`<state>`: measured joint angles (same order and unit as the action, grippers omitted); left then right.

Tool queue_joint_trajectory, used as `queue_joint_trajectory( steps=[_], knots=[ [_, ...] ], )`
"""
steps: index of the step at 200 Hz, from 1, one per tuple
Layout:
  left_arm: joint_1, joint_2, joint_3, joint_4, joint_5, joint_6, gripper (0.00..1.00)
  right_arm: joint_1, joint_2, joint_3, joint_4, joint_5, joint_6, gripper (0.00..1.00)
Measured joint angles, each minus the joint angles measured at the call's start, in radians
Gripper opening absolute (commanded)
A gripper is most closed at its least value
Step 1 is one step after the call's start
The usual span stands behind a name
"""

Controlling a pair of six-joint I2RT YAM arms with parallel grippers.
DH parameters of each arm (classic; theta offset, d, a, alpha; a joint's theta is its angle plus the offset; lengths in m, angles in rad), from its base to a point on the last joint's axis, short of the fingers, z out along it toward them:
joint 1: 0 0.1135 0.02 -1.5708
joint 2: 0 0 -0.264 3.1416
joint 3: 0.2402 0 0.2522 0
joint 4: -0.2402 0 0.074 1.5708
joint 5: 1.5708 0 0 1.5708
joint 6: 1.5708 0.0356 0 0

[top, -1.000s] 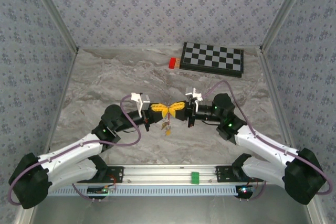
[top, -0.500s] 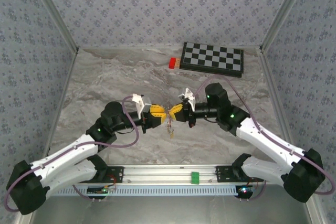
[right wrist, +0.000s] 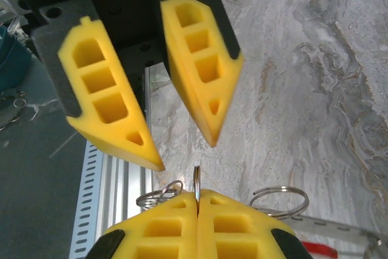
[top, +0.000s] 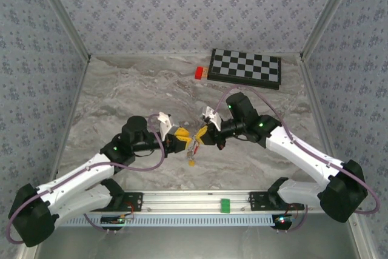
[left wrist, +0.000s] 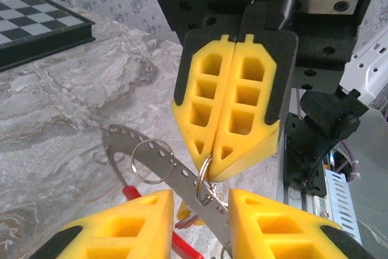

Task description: Put the keys on the keyring

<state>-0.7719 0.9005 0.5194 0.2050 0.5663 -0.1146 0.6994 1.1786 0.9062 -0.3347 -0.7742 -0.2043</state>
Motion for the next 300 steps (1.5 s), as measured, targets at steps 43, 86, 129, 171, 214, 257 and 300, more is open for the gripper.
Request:
queue_joint_trajectory(
  steps=[43,86,129,171,214,257,300],
  knots=[
    [0.000,0.040,0.000,0.007,0.023,0.002,0.28,0.011,0.000,0.000,-0.002,-0.011,0.000,0.00],
    [0.000,0.071,0.004,0.034,0.056,-0.003,0.24,0.015,0.000,0.000,-0.002,-0.015,0.000,0.00],
    [0.000,0.078,0.004,0.052,0.080,-0.010,0.20,0.015,0.000,0.000,-0.002,-0.019,0.000,0.00],
    [0.000,0.080,0.004,0.060,0.108,-0.029,0.00,0.014,0.000,0.000,0.001,-0.027,-0.001,0.00],
    [0.002,0.091,0.004,0.069,0.121,-0.037,0.00,0.014,-0.001,-0.001,-0.007,-0.019,-0.006,0.23],
    [0.000,0.095,-0.003,0.182,0.099,-0.081,0.00,0.006,-0.073,-0.065,0.098,0.013,0.049,0.37],
    [0.000,0.094,-0.047,0.345,0.050,-0.156,0.00,-0.038,-0.249,-0.236,0.290,0.103,0.168,0.38]
  ],
)
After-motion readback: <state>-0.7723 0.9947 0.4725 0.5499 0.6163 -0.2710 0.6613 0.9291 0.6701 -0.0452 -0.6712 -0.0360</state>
